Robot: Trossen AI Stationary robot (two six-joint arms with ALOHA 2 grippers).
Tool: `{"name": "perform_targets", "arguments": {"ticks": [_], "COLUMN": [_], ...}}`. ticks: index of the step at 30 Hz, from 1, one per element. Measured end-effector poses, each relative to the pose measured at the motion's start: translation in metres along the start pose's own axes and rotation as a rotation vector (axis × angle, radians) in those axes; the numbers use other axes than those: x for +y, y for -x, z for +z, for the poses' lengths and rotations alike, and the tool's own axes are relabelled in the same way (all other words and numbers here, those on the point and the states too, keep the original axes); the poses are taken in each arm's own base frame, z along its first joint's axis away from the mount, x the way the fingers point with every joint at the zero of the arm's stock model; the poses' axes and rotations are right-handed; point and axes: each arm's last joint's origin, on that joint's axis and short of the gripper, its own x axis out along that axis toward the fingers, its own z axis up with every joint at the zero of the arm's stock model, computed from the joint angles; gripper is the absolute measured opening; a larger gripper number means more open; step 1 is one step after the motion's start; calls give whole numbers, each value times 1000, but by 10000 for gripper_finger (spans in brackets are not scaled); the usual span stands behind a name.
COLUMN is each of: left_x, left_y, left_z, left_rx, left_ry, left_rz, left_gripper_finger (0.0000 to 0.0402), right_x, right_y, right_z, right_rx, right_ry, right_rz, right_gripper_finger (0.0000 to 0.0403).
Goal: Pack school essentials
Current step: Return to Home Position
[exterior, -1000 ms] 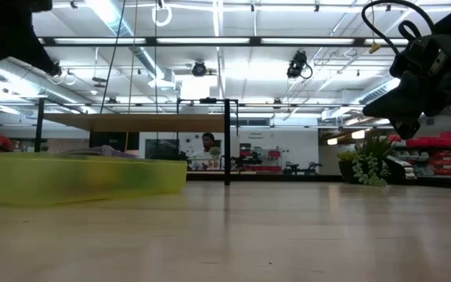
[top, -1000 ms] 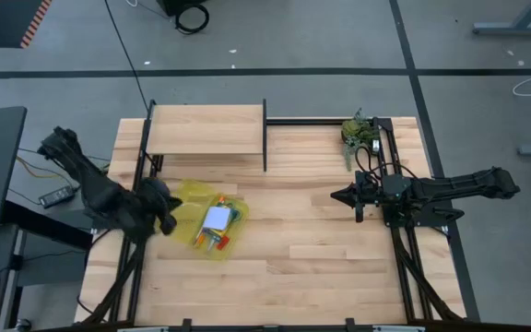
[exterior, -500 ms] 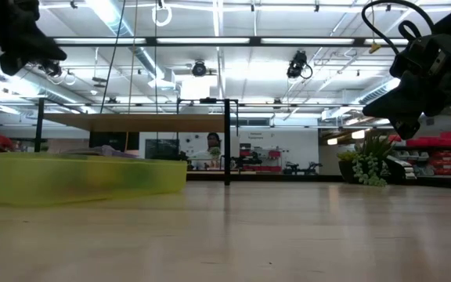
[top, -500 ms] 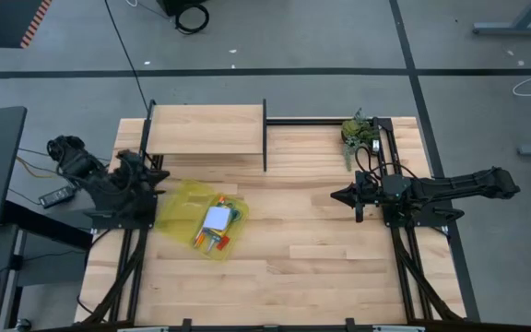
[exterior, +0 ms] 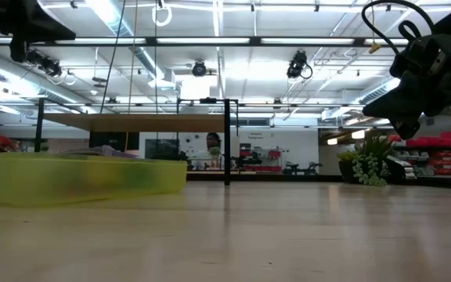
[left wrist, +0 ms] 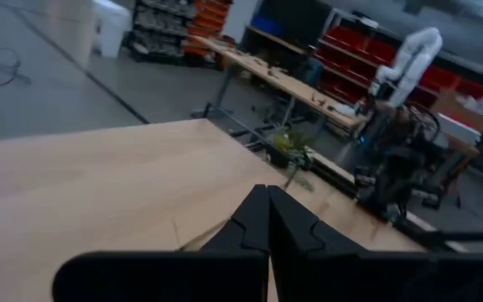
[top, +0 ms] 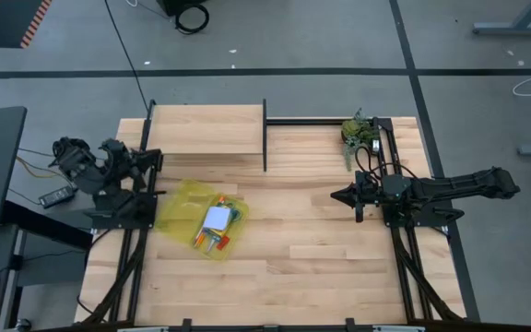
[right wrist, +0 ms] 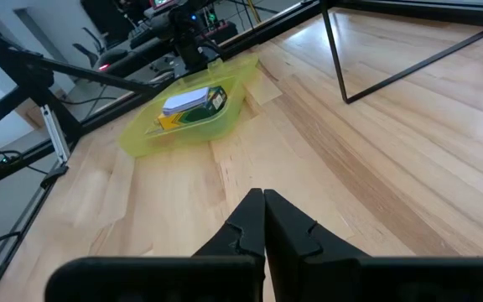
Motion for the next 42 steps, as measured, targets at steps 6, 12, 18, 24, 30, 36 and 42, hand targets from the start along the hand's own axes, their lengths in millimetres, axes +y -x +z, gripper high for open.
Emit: {"name": "perform_targets", "arguments": {"ticks": [6,12,18,24,30,36,42], "left_x": [-3,-6,-7,-8,-11,-13,-13], "left_y": [-1,-3,-4,-4,-3,-3,-3], "left_z": [-4,-16,-21,-20,-18,-15,-15], "left_rx": [5,-52,-104,-120,-119,-120,-118], "left_ry": [-70,-55,0,61,6,128,140], "left_rz": [-45,-31,1,16,19,11,8], "left_gripper_finger": [1,1,2,16,33,32,20], "right_x": [0,0,0,0,0,0,0], "right_y": [0,0,0,0,0,0,0], "right_z": [0,0,0,0,0,0,0], "right_rx": [0,0,0,0,0,0,0], "right_ry": [0,0,0,0,0,0,0], "right_rz": [0,0,0,0,0,0,0], "right_gripper_finger": [10,10,10,10,10,10,10]}}
